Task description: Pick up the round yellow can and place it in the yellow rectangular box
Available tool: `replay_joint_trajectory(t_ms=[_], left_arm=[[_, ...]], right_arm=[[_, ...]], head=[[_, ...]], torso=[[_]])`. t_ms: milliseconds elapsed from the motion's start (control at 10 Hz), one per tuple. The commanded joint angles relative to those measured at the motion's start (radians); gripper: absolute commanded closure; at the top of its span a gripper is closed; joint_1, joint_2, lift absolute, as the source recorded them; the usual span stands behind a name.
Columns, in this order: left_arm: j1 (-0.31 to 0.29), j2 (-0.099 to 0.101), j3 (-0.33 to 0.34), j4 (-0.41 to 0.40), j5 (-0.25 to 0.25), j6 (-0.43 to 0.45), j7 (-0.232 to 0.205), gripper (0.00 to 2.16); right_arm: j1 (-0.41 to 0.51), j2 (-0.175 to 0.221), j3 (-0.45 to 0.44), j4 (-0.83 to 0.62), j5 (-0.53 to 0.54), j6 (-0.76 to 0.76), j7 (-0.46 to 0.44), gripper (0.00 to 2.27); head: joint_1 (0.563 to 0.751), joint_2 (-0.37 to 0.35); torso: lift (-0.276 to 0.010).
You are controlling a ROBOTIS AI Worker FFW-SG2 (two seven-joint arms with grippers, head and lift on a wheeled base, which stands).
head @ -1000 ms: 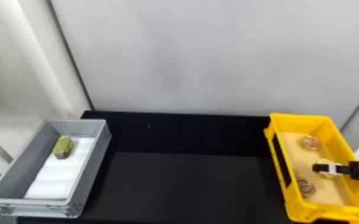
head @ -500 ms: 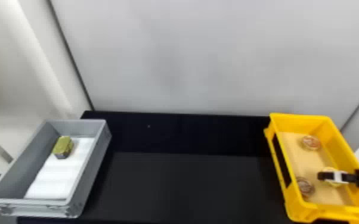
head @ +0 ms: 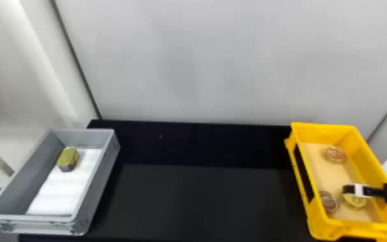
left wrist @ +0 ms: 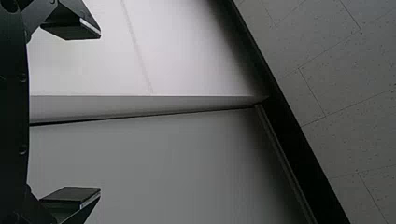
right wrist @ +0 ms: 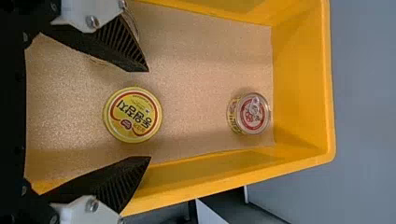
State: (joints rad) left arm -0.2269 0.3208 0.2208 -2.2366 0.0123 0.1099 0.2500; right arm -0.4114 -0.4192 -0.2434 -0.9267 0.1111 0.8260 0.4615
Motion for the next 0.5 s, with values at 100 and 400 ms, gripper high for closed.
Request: replay_joint_trajectory(t_ms=[100,400], left_arm=[[0.000,0.000,0.002,-0.001,0.000,0.002,0.000,0.10],[0.004,-0.002,0.006,-0.003,0.000,0.007,0.002,0.10]], right_arm=[[0.009,0.000,-0.002,-0.038,-0.004,0.007,-0.018,0.00],[0.043,0.000,0.015,-0.245,-0.001,0.029,-0.033,0.00]], head=[[0.694,0.055],[0.694,0.055]], torso=[[-0.003],[-0.003]])
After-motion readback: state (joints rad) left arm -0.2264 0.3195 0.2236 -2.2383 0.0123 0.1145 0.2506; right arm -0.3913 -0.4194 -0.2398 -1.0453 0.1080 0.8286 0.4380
